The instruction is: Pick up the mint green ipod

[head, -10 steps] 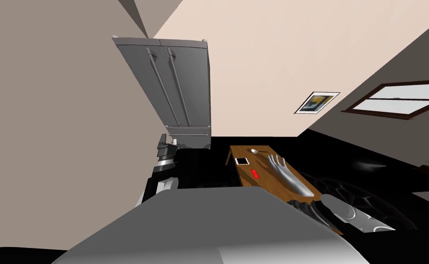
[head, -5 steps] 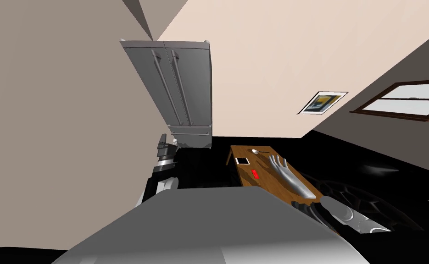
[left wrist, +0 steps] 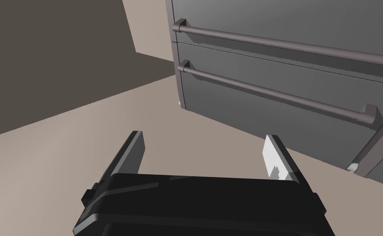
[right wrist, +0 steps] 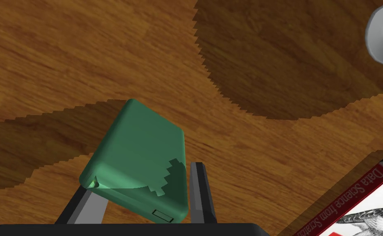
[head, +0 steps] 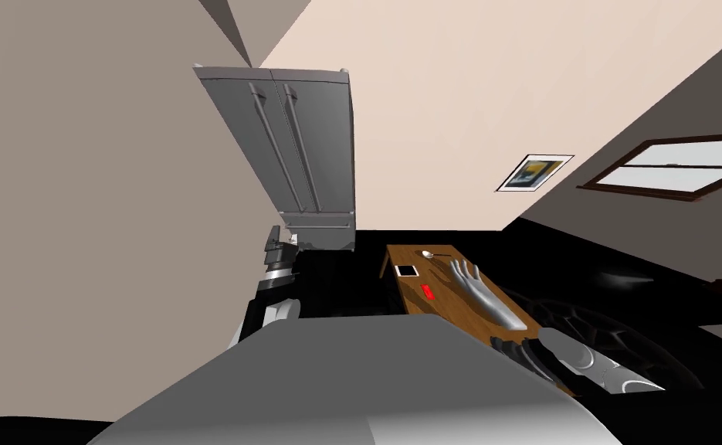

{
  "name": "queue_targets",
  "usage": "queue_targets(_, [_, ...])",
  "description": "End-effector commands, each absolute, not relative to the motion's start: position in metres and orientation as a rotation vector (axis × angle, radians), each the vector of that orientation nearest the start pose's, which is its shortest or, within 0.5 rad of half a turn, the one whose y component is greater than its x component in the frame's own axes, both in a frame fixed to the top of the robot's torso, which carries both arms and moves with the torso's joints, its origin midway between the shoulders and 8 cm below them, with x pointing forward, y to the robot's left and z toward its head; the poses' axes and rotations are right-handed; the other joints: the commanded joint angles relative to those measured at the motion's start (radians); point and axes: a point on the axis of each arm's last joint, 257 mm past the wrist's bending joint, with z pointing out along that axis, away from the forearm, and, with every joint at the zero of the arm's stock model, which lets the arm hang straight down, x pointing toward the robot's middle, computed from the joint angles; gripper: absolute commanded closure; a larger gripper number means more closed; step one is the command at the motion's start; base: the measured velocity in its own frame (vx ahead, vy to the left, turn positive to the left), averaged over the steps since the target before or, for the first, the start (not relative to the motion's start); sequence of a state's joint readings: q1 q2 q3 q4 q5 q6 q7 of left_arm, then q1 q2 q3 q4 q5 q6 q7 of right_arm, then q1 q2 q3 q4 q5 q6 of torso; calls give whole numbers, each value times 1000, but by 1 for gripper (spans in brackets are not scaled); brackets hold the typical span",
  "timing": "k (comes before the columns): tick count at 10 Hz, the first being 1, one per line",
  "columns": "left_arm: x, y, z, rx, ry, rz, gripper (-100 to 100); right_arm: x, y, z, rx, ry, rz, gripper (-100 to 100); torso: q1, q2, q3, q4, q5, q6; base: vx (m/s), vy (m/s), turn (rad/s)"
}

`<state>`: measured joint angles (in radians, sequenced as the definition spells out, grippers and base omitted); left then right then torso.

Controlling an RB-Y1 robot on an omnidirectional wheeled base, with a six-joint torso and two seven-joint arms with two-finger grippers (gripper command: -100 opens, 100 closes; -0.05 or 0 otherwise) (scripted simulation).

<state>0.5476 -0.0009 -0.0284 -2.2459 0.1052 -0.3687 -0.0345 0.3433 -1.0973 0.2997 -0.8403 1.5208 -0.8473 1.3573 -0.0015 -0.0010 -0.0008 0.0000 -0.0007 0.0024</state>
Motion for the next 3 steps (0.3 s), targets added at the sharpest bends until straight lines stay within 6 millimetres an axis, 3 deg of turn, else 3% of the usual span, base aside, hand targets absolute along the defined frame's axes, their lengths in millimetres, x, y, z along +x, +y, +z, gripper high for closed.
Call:
queue_targets(1, [365,291,-35,-884,702,-1298,0,44,-625,-474,-2716,1597,81,100,0,0,0,0,0,0,59,33,-172])
queue_targets(2, [365,290,-35,-884,702,-1298,0,42,-625,-478,-2711,1608,76,100,1,-1,-1,0,0,-1,22,15,-17])
queue_targets(3, [365,290,-35,-884,702,-1298,0,41,-625,-478,-2713,1605,80,0,1,-1,0,0,0,-2,0,0,0])
